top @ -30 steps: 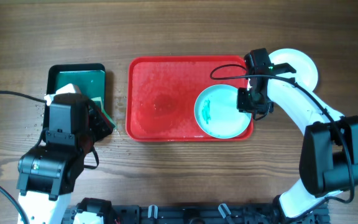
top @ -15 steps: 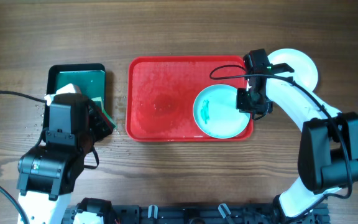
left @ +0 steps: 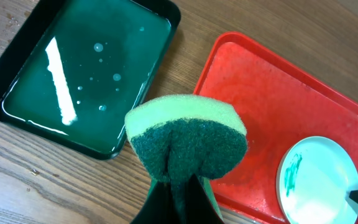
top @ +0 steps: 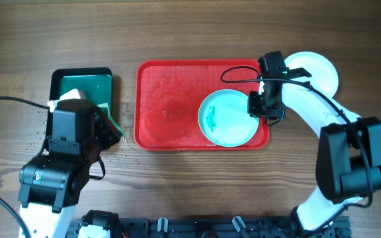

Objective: Clean dirty plates on tray and stack at the side
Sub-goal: 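Move the right gripper back to grasp the last plate's rim, then scrub the last plate with the sponge while the right gripper holds it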

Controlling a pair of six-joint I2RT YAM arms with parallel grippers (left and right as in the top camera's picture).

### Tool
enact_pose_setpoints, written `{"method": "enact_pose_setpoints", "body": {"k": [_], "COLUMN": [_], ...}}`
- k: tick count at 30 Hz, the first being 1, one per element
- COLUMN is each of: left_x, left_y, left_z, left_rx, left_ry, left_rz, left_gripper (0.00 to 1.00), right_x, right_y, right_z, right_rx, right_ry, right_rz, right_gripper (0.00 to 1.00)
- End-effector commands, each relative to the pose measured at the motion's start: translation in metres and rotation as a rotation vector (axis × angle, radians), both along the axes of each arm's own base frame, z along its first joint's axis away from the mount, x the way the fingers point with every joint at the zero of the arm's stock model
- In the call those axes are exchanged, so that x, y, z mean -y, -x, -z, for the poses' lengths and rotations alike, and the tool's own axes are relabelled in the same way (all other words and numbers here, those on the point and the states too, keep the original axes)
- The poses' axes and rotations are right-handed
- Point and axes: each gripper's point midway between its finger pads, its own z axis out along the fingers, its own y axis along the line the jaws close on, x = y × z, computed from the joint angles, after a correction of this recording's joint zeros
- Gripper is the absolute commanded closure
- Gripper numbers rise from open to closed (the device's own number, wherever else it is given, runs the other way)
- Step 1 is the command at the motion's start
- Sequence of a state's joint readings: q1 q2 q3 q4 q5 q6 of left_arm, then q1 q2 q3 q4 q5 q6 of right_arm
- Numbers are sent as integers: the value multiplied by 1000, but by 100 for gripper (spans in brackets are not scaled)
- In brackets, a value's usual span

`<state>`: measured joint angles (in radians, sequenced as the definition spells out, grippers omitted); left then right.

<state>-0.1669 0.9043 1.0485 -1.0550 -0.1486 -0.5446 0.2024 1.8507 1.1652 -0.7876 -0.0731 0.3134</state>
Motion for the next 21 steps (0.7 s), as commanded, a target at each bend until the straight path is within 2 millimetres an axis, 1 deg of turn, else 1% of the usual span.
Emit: {"method": "enact_pose_setpoints", "body": {"k": [1, 2, 3, 4, 6, 8, 10, 12, 15, 16, 17, 19, 20, 21], "left_x": [0, 0, 0, 0, 0, 4, 9, 15, 32, 38, 45, 58, 61, 65], "left_y": [0, 0, 0, -1, -1, -2, -4, -5, -11, -15, -19, -28, -31, -38], "left_z": [0, 0, 0, 0, 0, 0, 1, 5, 16, 20, 25, 35, 38, 46], "left_rx": [2, 2, 2, 3, 3, 5, -1, -21, -75, -93, -112, -147, -158, -181], "left_ry": [16, 16, 16, 17, 18, 37, 58, 78, 144, 170, 197, 248, 259, 270], "left_rz": [-13, -13, -13, -13, -12, 3, 20, 37, 90, 110, 129, 169, 176, 182], "left_gripper": [96, 96, 96, 96, 96, 96, 96, 96, 96, 96, 96, 96, 96, 96], "right_x": [-6, -12, -23, -30, -33, -37, -43, -54, -85, -99, -107, -120, -122, -124], "right_y": [4, 4, 3, 2, 0, -3, -9, -13, -19, -22, -22, -20, -18, -17], "right_z": [24, 27, 30, 32, 31, 30, 29, 28, 25, 23, 23, 24, 24, 25], "right_rx": [-46, -54, -59, -58, -52, -42, -22, -5, 57, 91, 111, 151, 160, 179], "right_ry": [-16, -49, -109, -136, -138, -152, -171, -185, -206, -209, -197, -143, -122, -82], "right_rz": [-5, -7, -14, -23, -27, -5, 17, 41, -1, -36, -51, -92, -103, -121], "right_gripper": [74, 75, 78, 83, 84, 85, 96, 96, 96, 96, 96, 96, 96, 96]}}
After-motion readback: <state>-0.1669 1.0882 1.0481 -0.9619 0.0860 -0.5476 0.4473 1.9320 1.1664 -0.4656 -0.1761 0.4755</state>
